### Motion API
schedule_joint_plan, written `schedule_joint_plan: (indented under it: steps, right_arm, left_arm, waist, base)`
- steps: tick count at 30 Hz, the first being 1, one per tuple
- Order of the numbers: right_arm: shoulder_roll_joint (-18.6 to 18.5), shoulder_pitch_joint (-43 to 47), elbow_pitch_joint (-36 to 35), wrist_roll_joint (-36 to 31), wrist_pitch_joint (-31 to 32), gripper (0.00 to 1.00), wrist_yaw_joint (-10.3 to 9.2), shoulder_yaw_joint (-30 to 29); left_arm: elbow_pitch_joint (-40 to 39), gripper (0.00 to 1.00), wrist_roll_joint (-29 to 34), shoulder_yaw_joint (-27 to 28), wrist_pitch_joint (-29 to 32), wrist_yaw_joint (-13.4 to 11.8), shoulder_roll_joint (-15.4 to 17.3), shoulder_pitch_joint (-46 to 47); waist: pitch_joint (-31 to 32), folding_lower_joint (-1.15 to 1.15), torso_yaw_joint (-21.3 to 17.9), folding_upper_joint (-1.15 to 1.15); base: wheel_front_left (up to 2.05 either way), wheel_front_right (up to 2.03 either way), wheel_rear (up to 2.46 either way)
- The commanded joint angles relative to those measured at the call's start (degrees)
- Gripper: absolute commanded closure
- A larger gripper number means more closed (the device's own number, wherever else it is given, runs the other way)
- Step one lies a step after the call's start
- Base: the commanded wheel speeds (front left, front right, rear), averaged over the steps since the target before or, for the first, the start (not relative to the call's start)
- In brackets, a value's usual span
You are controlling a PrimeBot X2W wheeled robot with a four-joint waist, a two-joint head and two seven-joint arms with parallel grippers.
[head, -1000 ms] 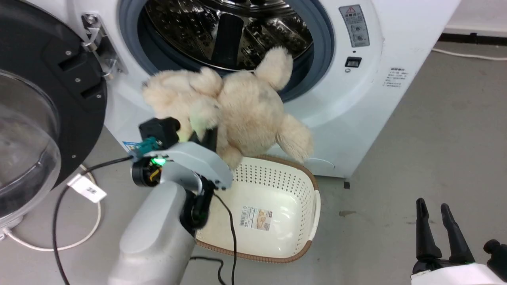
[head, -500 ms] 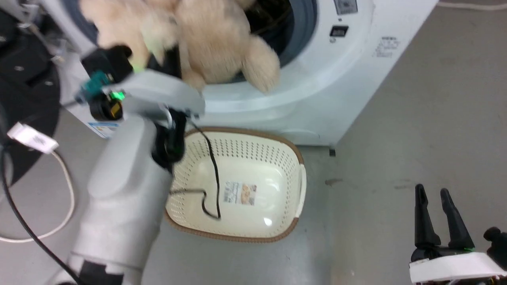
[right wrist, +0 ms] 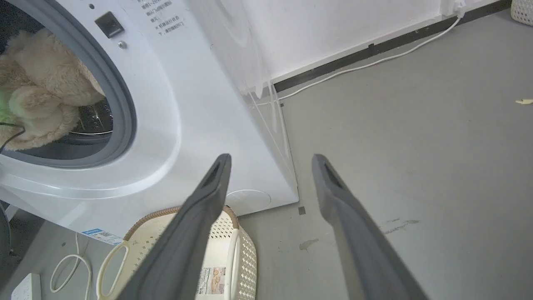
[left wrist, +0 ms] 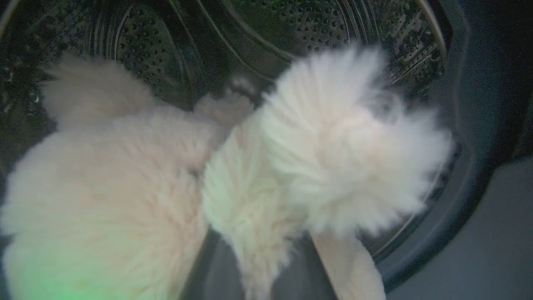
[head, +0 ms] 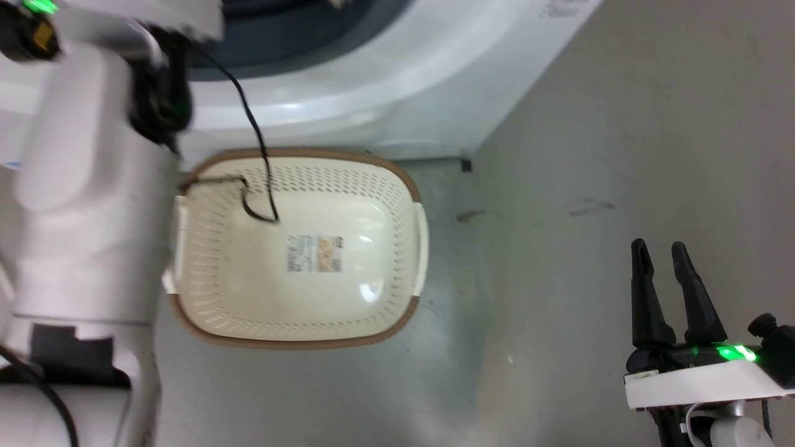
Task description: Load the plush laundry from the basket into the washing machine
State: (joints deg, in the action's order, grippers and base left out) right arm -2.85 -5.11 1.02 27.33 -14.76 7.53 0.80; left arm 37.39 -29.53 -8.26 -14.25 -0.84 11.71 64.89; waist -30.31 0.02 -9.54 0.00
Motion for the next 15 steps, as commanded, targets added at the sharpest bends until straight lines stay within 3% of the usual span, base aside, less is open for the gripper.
schedule_joint_plan:
  steps: [1, 15]
  right_arm:
    - [-0.03, -0.69, -0.41, 0.30, -0.24, 0.00, -0.04, 0.10]
    - [-0.03, 0.62, -3.52, 4.38, -0.24, 0.00, -0.04, 2.59]
  left_arm:
    - [-0.13, 1.00, 0.49, 0.27, -0.73, 0.20, 0.33, 1.36]
    - [6.39, 1.00, 5.40, -0.98, 0.99, -0.38, 7.55, 15.60]
  waist:
    - [-2.80, -0.02, -2.72, 0.00]
    - [-11.48, -0.02, -10.58, 0.00]
  base:
    - [0.00, 0.00, 0.00]
    - [0.00, 0.00, 0.00]
